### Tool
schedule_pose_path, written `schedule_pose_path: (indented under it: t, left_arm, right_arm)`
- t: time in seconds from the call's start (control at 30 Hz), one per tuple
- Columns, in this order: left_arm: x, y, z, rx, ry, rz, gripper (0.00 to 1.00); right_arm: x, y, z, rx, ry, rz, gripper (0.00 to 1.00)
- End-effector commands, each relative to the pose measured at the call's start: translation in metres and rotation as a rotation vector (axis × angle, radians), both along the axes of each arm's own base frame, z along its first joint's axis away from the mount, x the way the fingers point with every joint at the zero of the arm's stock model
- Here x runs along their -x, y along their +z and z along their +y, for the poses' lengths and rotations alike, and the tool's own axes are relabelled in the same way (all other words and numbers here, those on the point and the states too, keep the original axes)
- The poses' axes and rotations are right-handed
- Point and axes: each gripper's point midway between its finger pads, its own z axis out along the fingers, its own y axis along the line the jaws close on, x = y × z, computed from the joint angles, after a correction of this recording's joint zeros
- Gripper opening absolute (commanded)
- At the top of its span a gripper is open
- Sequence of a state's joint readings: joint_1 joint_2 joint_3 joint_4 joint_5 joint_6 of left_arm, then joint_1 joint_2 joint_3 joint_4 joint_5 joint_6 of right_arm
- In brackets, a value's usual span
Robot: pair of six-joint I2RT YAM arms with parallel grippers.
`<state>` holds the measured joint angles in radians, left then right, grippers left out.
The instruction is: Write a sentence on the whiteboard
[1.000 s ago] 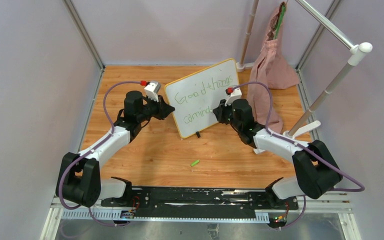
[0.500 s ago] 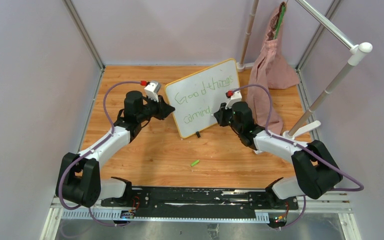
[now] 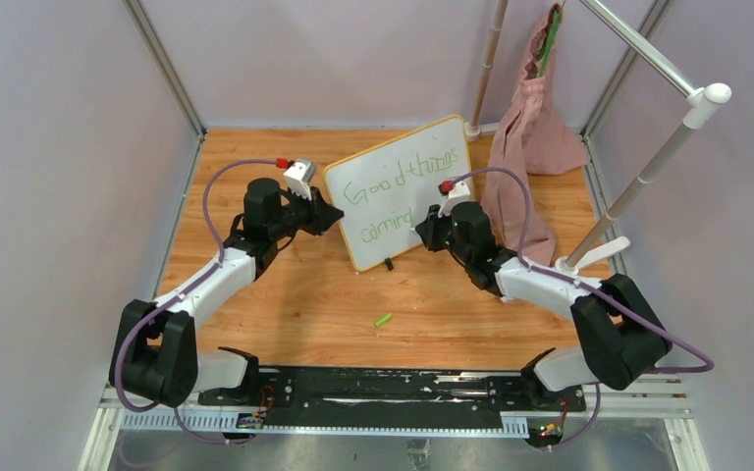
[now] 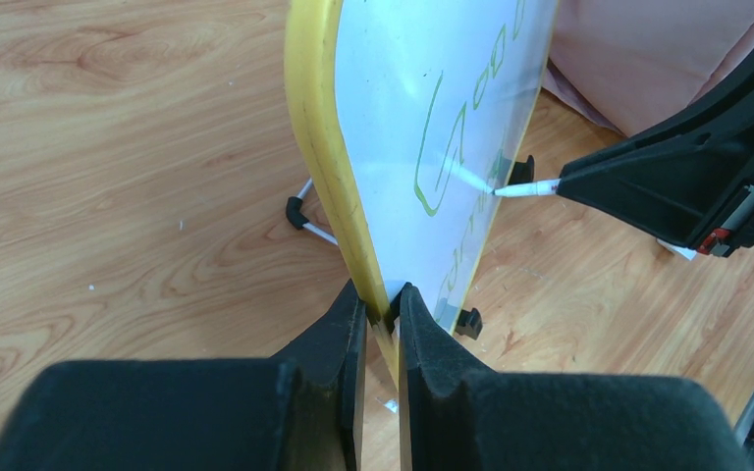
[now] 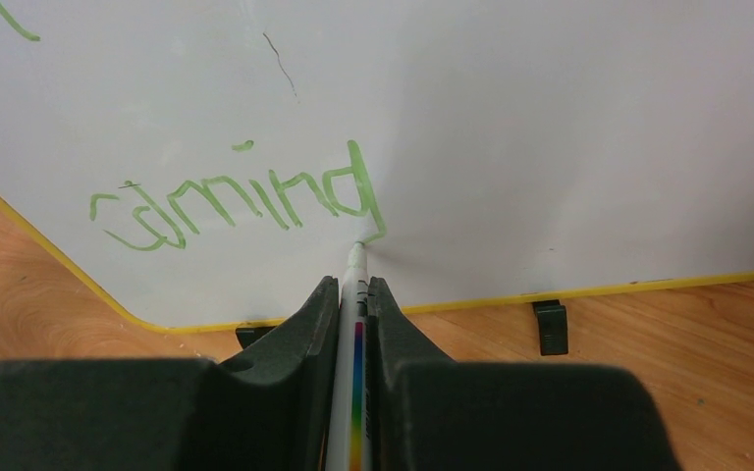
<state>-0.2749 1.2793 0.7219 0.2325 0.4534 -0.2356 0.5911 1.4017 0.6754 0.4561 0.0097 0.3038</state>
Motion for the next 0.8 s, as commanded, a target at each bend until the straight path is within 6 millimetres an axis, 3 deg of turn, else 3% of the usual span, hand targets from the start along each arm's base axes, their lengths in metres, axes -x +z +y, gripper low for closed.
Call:
schedule_pose_path:
  t: [0.0, 0.3, 0.47, 0.77]
  left_arm:
    - [-0.005, -0.005, 0.011, -0.093, 0.029, -0.047, 0.0]
    - [-0.004, -0.005, 0.011, -0.091, 0.03, -0.047, 0.0]
    - [-0.004, -0.004, 0.012, -0.094, 0.032, -0.052, 0.0]
    - [-0.004, -0.004, 0.012, -0.095, 0.032, -0.052, 0.0]
  right_arm:
    - [0.006, -0.005, 0.008, -0.01, 0.013, 0.012, 0.0]
    - [0.012, -0.003, 0.028, -0.018, 0.056, 0.012, 0.0]
    - [0.012, 0.002, 0.029, -0.018, 0.06, 0.003, 0.0]
    - [0.033, 0.046, 0.02, -0.049, 0.104, -0.062, 0.0]
